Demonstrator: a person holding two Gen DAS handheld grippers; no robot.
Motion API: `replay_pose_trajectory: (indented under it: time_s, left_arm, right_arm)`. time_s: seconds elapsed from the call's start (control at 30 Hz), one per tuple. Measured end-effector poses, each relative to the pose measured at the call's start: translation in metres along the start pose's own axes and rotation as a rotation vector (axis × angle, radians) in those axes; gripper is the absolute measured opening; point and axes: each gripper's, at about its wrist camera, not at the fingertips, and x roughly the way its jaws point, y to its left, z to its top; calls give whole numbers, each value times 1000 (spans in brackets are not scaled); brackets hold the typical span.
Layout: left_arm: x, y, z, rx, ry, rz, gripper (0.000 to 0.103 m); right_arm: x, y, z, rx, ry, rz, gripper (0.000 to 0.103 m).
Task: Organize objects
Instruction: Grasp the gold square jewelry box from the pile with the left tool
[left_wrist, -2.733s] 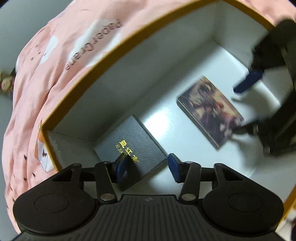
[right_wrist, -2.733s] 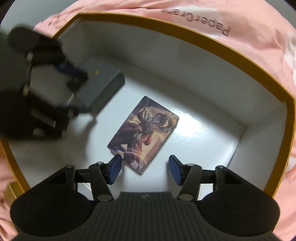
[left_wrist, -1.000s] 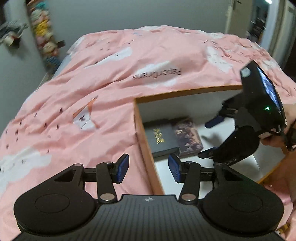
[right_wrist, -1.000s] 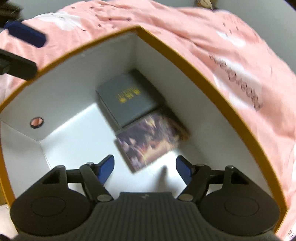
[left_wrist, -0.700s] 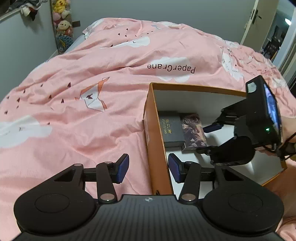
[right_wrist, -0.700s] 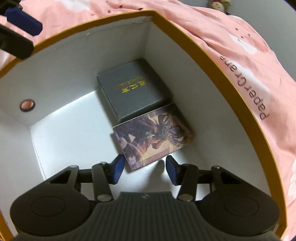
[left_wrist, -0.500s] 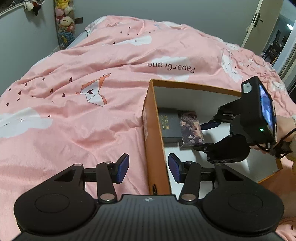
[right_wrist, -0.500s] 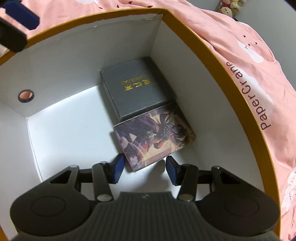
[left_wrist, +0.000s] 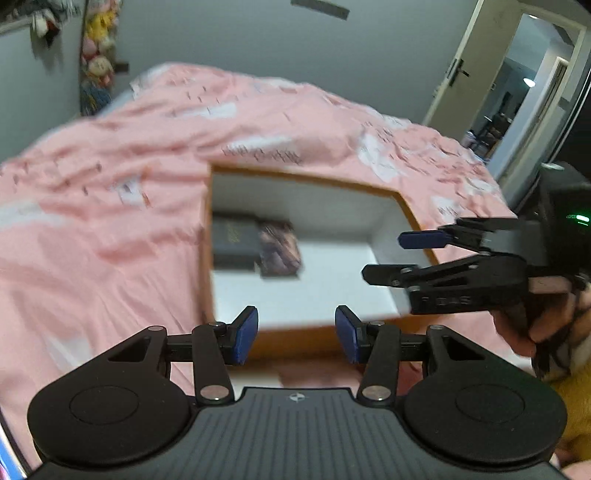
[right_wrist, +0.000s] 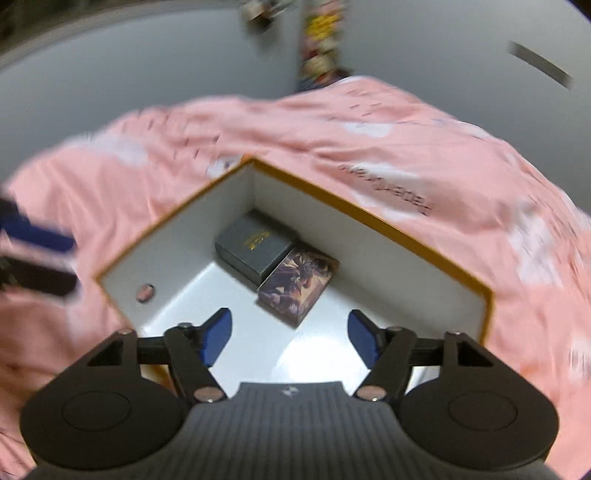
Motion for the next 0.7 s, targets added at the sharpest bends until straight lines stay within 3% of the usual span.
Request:
replay_pose_trajectory:
  time_s: [0.1, 0.33, 0.4, 0.57, 0.7]
  left_arm:
    - [5, -9, -16, 14, 52, -15, 51]
    - [6, -23, -50, 62, 135, -35, 50]
    - [5, -19, -58, 53, 163, 16, 50]
    - [0, -17, -84, 82, 210, 128, 50]
    - [1, -16, -97, 137, 234, 211, 67]
  right_arm:
    - [-17, 17, -26, 68, -4, -1, 71]
    - [-40, 40, -76, 215, 68, -9, 69]
    - [-42, 46, -88, 236, 85, -4, 63]
    - [-36, 61, -105, 264, 145, 27, 58]
    - [-33, 78, -105, 217, 153, 77, 58]
